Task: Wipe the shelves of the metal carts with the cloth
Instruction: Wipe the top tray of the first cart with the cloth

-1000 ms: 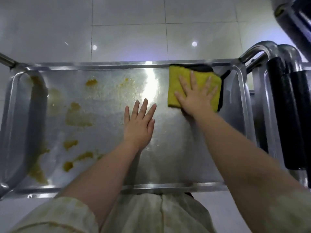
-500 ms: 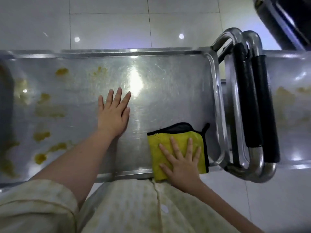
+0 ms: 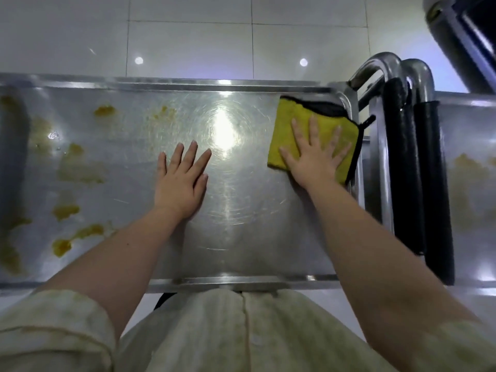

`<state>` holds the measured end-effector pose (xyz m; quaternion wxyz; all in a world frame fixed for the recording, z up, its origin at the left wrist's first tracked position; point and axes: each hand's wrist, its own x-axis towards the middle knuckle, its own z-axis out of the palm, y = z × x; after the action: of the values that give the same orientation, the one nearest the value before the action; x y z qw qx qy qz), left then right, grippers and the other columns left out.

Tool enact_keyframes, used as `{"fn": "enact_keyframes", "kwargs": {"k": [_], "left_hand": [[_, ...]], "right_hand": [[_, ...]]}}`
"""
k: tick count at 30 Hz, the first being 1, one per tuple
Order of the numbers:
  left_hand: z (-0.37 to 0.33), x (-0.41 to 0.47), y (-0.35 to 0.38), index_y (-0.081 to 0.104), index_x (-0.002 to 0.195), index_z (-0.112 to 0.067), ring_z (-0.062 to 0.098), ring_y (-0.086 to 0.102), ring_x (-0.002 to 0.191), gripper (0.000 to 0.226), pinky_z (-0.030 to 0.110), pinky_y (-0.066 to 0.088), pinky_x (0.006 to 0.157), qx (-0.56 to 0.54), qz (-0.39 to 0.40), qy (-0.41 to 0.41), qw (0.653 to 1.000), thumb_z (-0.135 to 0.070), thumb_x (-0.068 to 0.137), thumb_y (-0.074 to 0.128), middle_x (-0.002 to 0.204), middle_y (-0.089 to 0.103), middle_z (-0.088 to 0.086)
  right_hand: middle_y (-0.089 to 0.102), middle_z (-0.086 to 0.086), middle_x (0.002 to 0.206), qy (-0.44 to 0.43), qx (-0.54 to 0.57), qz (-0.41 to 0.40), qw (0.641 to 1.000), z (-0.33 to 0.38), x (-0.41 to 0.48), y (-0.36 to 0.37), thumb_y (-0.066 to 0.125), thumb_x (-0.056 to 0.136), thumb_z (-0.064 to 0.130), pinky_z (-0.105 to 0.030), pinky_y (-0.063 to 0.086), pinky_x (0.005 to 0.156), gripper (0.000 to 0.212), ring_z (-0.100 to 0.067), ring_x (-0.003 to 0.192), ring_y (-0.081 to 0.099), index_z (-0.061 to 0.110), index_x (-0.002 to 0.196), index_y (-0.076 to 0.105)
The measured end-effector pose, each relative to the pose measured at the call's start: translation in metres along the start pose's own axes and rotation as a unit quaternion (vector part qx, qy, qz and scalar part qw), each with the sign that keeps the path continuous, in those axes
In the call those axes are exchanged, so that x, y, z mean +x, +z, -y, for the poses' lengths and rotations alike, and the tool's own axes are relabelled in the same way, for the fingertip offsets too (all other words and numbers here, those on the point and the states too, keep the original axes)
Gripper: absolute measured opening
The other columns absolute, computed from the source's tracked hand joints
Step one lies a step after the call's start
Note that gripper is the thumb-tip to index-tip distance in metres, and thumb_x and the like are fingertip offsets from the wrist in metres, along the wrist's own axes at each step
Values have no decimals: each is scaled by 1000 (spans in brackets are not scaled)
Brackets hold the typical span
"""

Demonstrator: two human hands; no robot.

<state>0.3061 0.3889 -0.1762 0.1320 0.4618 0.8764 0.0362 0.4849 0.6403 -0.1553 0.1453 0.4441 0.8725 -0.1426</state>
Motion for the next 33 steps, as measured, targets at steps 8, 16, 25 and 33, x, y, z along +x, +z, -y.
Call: {"fn": "enact_keyframes", "kwargs": {"k": [8,16,25,33], "left_hand": [[-2,-2,-3,16,153,-36,29,6,149,55,52,-7,117,5,10,-1,1000,-45,99,18,163,12,1],[44,1,-25,25,153,-23,35,9,148,51,53,1,117,-9,-6,6,1000,-26,103,35,162,16,8],[186,-10,-47,12,155,-31,32,0,149,54,58,-2,116,47,49,-51,996,-42,103,23,164,5,3],[192,-17,-40,2,154,-36,28,-3,150,55,55,-6,117,48,35,-28,998,-48,101,10,164,0,1]], "right_hand": [[0,6,163,-3,-21,79,997,-58,-234,75,10,88,76,-72,-3,109,68,-47,144,-15,50,151,2],[-18,8,161,-41,-70,48,996,5,-184,74,-1,86,78,-71,-16,106,67,-50,138,-29,53,147,-15],[-18,12,161,16,-43,10,999,129,-204,105,3,87,77,-71,-14,107,67,-47,139,-30,53,146,-16],[16,5,163,-78,-58,27,995,186,-252,124,16,94,70,-78,9,103,64,-55,143,0,45,153,13]]}}
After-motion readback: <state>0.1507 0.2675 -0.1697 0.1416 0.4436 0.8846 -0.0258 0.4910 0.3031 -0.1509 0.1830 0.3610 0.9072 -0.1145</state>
